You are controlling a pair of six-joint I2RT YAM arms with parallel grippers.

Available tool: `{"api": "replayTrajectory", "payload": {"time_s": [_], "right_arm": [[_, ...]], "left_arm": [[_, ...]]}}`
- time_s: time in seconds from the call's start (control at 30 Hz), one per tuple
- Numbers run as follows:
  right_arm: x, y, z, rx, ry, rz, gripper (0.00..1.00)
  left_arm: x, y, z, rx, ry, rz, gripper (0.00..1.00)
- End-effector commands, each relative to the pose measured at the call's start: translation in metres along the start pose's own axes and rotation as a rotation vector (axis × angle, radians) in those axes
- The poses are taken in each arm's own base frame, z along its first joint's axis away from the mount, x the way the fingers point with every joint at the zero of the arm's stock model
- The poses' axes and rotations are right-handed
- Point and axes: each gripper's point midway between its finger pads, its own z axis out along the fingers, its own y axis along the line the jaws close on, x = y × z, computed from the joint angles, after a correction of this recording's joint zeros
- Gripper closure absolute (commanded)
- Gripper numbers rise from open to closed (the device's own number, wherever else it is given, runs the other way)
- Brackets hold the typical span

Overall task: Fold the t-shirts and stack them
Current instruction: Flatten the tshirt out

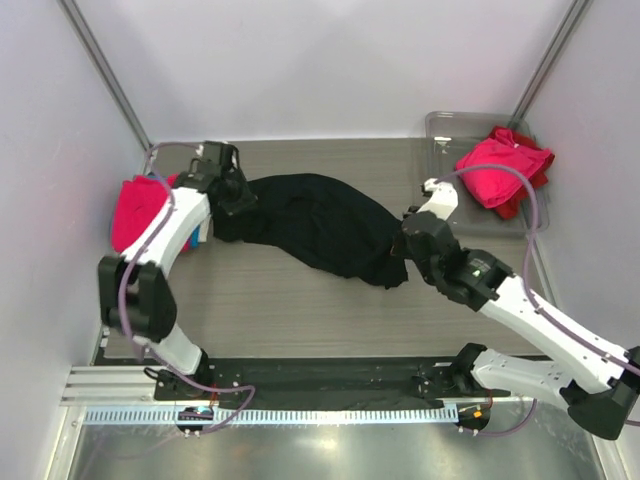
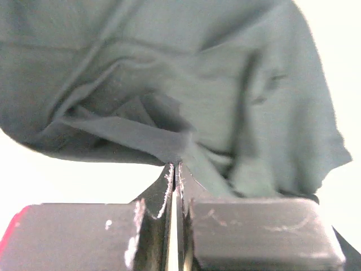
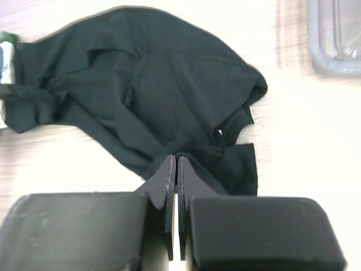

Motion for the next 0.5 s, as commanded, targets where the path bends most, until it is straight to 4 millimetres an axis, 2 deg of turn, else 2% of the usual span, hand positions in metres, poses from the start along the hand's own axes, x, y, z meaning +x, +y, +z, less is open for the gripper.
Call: {"api": "replayTrajectory", "payload": {"time_s": [0.0,0.03,0.07,0.1,0.13,0.17,0.2,0.23,0.27,0.3,0.33,0.37,0.4,0.43,0.47], "right_arm": [[-0.063,0.018,-0.042,-0.120,-0.105,0.016,0.99],[-0.071,0.022,-0.048,-0.142,-0.113,0.001,0.99],[-0.091,0.032,-0.062,-0.189,-0.143,0.016,0.99],[-0.094,0.042,-0.070,-0.254,-0.127,0.003,0.99],[-0.102,0.048,-0.077,-0.285,-0.133,-0.004,0.99],[-0.118,0.056,-0.092,-0.335,-0.158,0.011,0.99],[-0.125,0.061,-0.101,-0.372,-0.162,0.008,0.99],[-0.126,0.071,-0.112,-0.441,-0.146,-0.003,0.99],[-0.141,0.076,-0.128,-0.490,-0.170,0.005,0.99],[-0.146,0.078,-0.138,-0.520,-0.169,0.003,0.99],[-0.148,0.086,-0.152,-0.590,-0.157,-0.006,0.99],[-0.164,0.088,-0.174,-0.642,-0.190,0.005,0.99],[-0.167,0.086,-0.184,-0.660,-0.185,0.002,0.99],[-0.185,0.084,-0.207,-0.698,-0.225,0.022,0.99],[-0.191,0.082,-0.216,-0.703,-0.233,0.033,0.99]], "left_arm": [[-0.033,-0.020,-0.086,0.128,-0.166,-0.028,1.00],[-0.033,-0.022,-0.105,0.143,-0.183,-0.028,1.00],[-0.034,-0.027,-0.121,0.170,-0.200,-0.025,1.00],[-0.037,-0.032,-0.152,0.208,-0.253,-0.016,1.00],[-0.037,-0.034,-0.171,0.219,-0.274,-0.015,1.00],[-0.039,-0.033,-0.186,0.223,-0.307,-0.015,1.00],[-0.039,-0.035,-0.216,0.253,-0.361,-0.006,1.00],[-0.038,-0.034,-0.236,0.260,-0.385,0.000,1.00],[-0.037,-0.035,-0.253,0.274,-0.412,0.015,1.00],[-0.035,-0.036,-0.268,0.289,-0.433,0.024,1.00],[-0.032,-0.036,-0.299,0.321,-0.487,0.035,1.00],[-0.029,-0.036,-0.313,0.335,-0.513,0.045,1.00],[-0.028,-0.032,-0.332,0.334,-0.554,0.042,1.00],[-0.025,-0.027,-0.356,0.339,-0.610,0.037,1.00],[-0.025,-0.023,-0.368,0.334,-0.643,0.030,1.00]]}}
